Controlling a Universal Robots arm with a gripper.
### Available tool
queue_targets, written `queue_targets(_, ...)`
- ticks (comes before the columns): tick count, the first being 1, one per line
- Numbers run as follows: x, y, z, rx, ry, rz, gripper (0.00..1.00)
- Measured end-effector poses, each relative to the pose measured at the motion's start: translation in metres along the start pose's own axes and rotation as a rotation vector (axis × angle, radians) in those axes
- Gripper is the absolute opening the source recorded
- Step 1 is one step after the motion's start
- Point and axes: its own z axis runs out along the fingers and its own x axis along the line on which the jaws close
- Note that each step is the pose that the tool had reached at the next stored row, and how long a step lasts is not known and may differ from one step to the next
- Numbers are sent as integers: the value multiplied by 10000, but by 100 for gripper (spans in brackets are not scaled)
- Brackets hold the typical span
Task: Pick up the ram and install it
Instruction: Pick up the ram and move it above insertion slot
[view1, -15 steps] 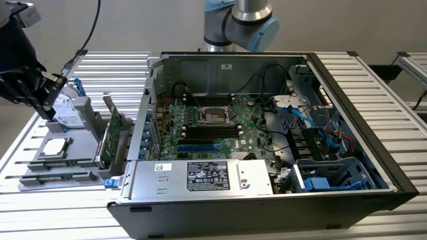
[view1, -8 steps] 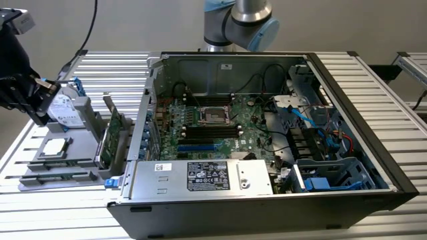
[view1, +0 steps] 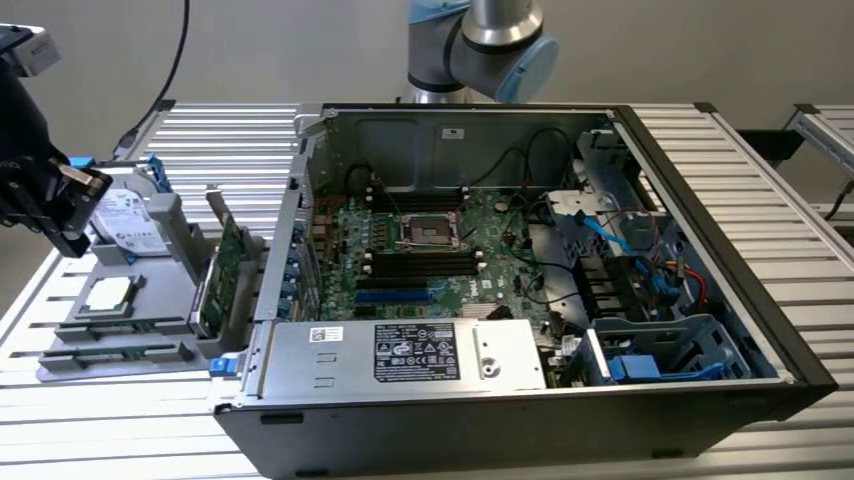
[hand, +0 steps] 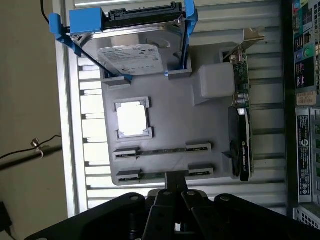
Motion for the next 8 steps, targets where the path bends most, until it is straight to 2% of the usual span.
queue_targets(8,0,0,0,0,0,-1,11)
